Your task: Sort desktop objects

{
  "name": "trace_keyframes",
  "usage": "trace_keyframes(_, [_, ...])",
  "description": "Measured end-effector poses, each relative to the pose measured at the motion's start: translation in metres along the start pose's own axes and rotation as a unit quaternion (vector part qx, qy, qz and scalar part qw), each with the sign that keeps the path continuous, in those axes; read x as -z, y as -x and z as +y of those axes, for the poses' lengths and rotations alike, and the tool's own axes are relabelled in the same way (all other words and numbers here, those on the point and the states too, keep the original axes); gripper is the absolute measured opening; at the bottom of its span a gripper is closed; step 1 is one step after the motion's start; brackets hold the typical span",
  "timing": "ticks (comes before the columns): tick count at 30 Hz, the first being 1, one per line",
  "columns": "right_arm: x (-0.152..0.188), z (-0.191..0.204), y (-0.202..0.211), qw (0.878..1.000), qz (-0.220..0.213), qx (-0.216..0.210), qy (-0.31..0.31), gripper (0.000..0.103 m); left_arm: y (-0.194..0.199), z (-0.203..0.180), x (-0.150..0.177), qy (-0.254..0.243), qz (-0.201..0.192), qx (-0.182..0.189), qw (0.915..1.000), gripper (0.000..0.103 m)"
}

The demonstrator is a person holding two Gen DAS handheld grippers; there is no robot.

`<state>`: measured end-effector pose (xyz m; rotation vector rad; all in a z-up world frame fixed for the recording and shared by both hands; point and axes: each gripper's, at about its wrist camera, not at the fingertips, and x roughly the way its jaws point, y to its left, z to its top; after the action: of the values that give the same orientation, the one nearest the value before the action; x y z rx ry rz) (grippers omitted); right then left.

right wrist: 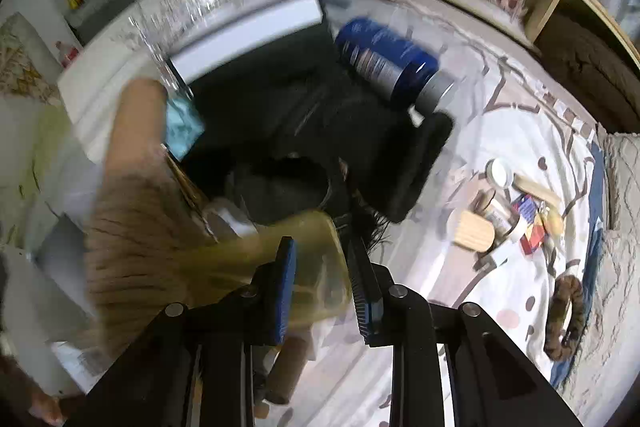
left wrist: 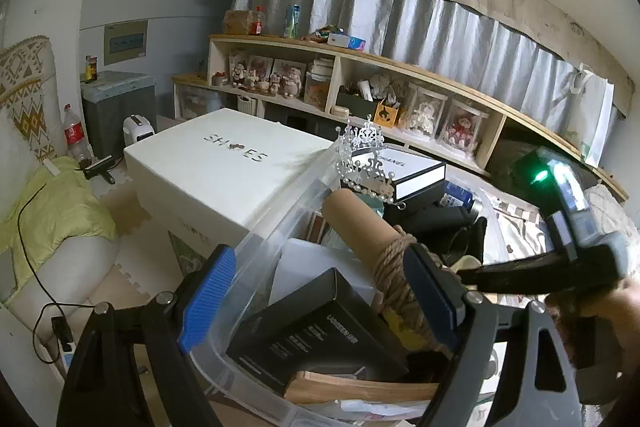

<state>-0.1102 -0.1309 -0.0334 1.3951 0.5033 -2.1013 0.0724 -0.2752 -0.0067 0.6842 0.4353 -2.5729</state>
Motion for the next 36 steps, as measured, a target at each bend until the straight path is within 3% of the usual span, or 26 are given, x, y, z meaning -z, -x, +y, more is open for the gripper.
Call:
trace_keyframes(7, [0.014, -0.003, 0.044, 0.996, -0.06, -0.067, -0.021, 0.028, -0.001, -0.009, 0.002, -0.018, 0.006, -0.007, 0.9998, 0.086])
trace_keyframes(9, [0.022, -0.003, 0.051, 0.993, -0.074, -0.085, -0.019, 0.04, -0.002, -0.011, 0.002, -0.022, 0.008, -0.012, 0.9997, 0.086])
trace_keyframes(10, [0.026, -0.005, 0.053, 0.992, -0.083, -0.093, -0.019, 0.056, -0.002, -0.012, 0.002, -0.023, 0.01, -0.014, 0.9996, 0.086])
trace_keyframes(11, [0.03, -0.005, 0.057, 0.99, -0.094, -0.1, -0.017, 0.064, -0.003, -0.012, 0.002, -0.024, 0.011, -0.017, 0.9995, 0.086])
trace_keyframes(16, [0.043, -0.008, 0.065, 0.986, -0.126, -0.113, -0.007, 0.065, -0.004, -0.013, 0.003, -0.029, 0.011, -0.029, 0.9991, 0.1])
trace_keyframes(18, [0.047, -0.01, 0.068, 0.984, -0.141, -0.11, -0.009, 0.083, -0.003, -0.015, 0.003, -0.033, 0.011, -0.032, 0.9989, 0.1])
trace_keyframes(19, [0.049, -0.011, 0.069, 0.983, -0.149, -0.111, -0.008, 0.101, -0.003, -0.015, 0.003, -0.034, 0.01, -0.034, 0.9988, 0.101])
trace_keyframes(20, [0.051, -0.012, 0.071, 0.981, -0.157, -0.112, -0.008, 0.103, -0.003, -0.016, 0.003, -0.035, 0.01, -0.035, 0.9987, 0.101])
trace_keyframes(36, [0.083, -0.043, 0.094, 0.969, -0.231, -0.081, -0.017, 0.103, -0.003, -0.045, 0.008, -0.063, 0.01, -0.03, 0.9975, 0.103])
